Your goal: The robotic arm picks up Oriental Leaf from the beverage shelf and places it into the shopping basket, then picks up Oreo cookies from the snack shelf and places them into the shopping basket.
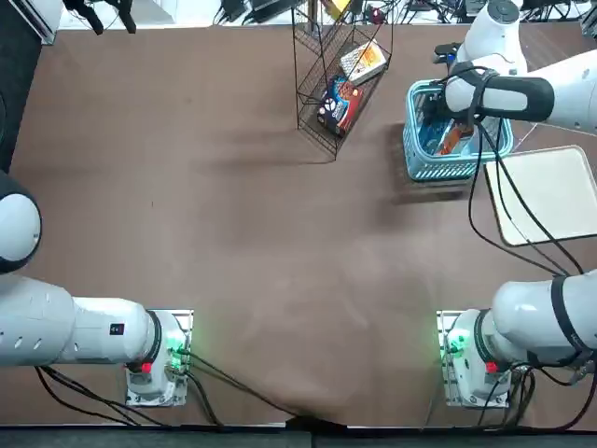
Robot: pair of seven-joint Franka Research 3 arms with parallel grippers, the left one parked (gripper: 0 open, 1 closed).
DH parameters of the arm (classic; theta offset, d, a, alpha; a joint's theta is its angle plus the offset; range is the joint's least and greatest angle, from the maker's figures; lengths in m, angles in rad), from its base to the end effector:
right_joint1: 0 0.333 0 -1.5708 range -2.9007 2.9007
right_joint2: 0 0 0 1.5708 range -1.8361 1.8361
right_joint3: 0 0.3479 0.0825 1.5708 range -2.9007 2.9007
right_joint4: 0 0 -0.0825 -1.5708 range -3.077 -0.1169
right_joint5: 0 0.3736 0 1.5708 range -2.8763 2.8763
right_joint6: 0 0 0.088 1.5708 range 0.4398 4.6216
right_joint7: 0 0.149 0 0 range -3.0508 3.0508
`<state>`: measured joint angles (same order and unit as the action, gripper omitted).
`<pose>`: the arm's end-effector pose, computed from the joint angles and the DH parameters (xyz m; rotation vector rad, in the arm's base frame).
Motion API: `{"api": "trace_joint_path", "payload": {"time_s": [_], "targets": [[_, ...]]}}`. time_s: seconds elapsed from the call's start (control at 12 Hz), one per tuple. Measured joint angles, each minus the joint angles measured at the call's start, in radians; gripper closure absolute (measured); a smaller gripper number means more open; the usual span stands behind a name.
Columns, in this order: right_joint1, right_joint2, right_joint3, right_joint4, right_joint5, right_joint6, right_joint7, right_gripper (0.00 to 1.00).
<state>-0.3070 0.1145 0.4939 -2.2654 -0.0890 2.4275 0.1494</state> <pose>0.5259 0.0960 0.3183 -3.1319 -0.1544 -0.0988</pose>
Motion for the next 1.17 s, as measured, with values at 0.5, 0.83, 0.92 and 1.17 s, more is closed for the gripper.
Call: {"api": "trace_joint_path", "payload": {"time_s": [0.5,0.83,0.92,1.17], "targets": [[-0.003,0.003,-0.003,0.051,-0.001,-0.027,0.001,0.0],[-0.003,-0.005,-0.003,0.19,-0.001,-0.211,0.002,0.0],[-0.003,-0.009,-0.003,0.23,-0.001,-0.267,0.002,0.0],[-0.003,-0.04,-0.003,0.393,-0.001,-0.498,0.002,0.0]]}}
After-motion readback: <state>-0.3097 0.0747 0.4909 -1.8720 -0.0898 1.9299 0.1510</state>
